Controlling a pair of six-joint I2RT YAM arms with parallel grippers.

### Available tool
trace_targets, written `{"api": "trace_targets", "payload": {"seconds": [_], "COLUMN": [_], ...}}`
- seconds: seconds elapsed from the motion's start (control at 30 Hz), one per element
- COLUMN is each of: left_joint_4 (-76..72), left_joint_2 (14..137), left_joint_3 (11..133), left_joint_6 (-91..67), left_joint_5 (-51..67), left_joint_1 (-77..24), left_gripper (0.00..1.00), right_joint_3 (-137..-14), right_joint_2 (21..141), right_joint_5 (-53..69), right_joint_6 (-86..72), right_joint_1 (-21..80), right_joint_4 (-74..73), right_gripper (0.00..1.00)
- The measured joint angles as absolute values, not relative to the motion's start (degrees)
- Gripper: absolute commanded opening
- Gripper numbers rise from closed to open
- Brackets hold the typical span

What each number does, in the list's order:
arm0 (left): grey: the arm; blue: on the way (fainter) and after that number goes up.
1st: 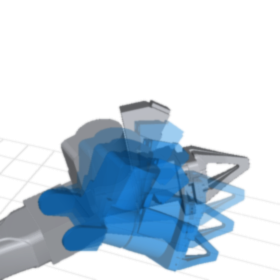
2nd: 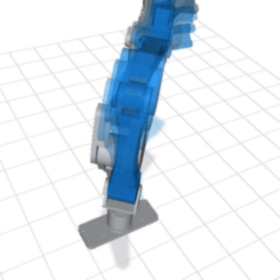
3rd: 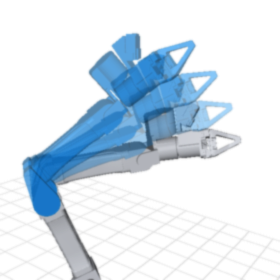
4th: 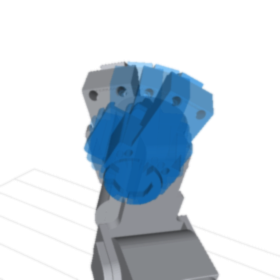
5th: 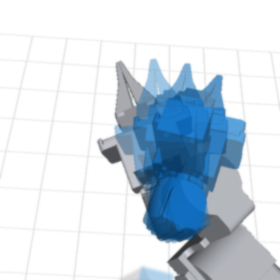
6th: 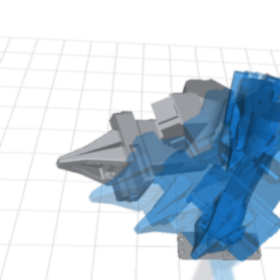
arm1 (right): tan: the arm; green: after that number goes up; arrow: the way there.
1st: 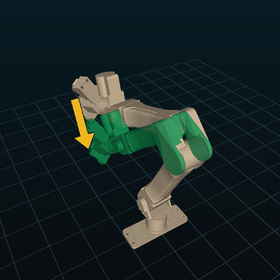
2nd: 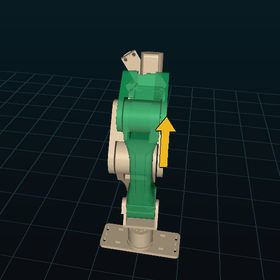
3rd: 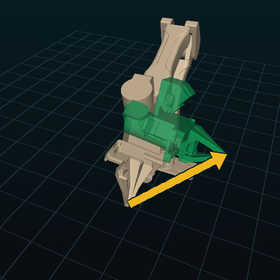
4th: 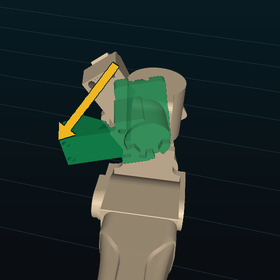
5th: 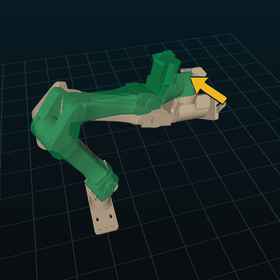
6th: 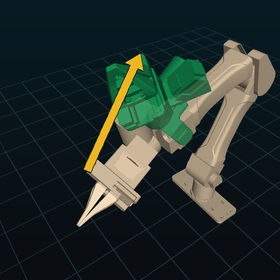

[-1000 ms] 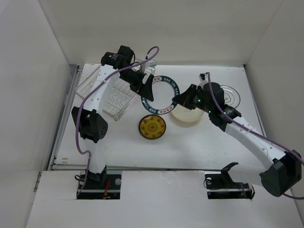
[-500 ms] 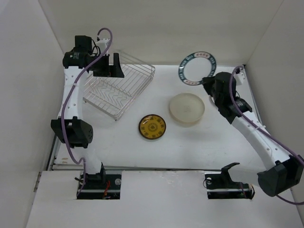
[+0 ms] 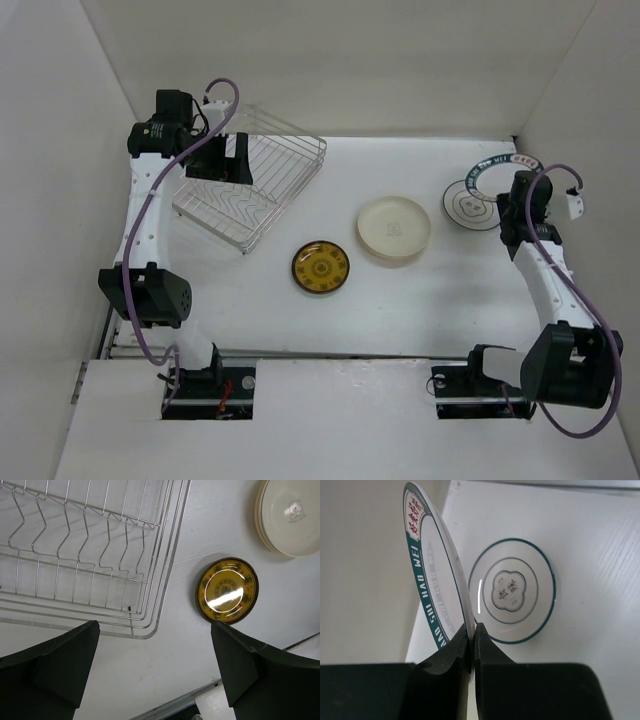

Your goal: Unload the plates from the dish rack

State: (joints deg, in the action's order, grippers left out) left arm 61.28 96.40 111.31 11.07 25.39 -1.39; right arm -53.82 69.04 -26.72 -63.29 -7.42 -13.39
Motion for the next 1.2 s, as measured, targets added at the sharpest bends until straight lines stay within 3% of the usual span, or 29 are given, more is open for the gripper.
{"api": "trace_targets", "payload": {"seconds": [0.33,0.47,0.53,0.77,0.8,0.93,1.2], "left_joint_4": [61.6,61.6,61.6,61.6,61.6,61.6,62.1], "left_joint_2": [96.5,96.6,96.6,96.6,96.6,96.6,97.6], "left_joint_3": [111.3,111.3,111.3,111.3,111.3,111.3,111.8], "left_joint_6": [11.6,11.6,11.6,11.6,11.6,11.6,11.6], "left_joint_5": [23.9,23.7,23.6,22.6,22.4,22.1,22.0], "left_joint_1": [-1.4,-1.4,-1.4,-1.4,-1.4,-1.4,-1.4], "left_gripper": [0.92,0.92,0.92,0.92,0.92,0.92,0.92], "right_joint_3": [-50.2,-52.9,-54.6,-55.8,-55.8,-55.8,-57.2], "right_joint_2": [79.6,86.5,89.5,91.7,91.7,91.7,91.7], "right_joint_5": [-17.5,-13.2,-10.8,-8.1,-7.9,-6.9,-7.5], "right_joint_6": [-63.4,-62.8,-62.6,-63.4,-63.4,-63.5,-62.7], "right_joint_1": [-13.6,-14.3,-14.3,-14.6,-14.7,-14.9,-14.9], "right_joint_4": [-9.9,-9.8,-9.6,-8.5,-8.6,-9.0,-16.6], "right_gripper": [0.0,0.13,0.13,0.38,0.5,0.68,0.78]}}
